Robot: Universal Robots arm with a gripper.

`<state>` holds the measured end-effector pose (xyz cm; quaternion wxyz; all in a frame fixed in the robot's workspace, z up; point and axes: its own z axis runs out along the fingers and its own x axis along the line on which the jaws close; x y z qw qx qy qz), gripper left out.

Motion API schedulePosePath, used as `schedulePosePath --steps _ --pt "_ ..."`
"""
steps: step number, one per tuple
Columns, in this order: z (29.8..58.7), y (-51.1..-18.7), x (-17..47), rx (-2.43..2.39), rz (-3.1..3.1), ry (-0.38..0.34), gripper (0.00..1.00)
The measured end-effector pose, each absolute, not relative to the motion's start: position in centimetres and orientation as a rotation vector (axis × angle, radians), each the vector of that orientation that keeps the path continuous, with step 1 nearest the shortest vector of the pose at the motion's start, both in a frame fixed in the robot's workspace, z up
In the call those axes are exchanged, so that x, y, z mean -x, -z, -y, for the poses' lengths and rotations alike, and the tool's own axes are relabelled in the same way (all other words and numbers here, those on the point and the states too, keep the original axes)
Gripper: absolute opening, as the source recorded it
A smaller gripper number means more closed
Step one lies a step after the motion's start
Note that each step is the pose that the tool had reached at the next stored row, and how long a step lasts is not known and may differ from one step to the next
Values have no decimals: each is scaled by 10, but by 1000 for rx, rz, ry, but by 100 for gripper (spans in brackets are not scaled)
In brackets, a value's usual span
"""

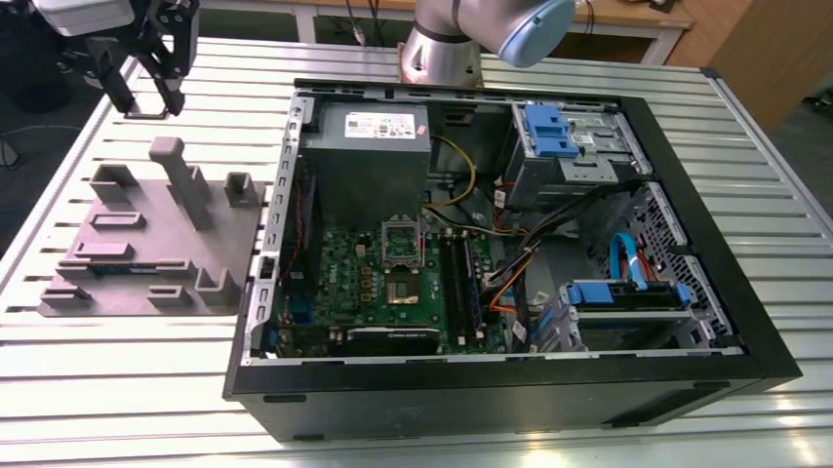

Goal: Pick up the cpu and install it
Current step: 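Pick up the cpu and move it towards the insertion slot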

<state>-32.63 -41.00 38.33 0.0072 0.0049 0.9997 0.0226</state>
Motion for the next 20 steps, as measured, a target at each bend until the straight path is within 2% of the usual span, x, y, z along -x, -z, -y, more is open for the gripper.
schedulePosePath --steps 20 --pt "410 -383 322 -15 -3126 -71 47"
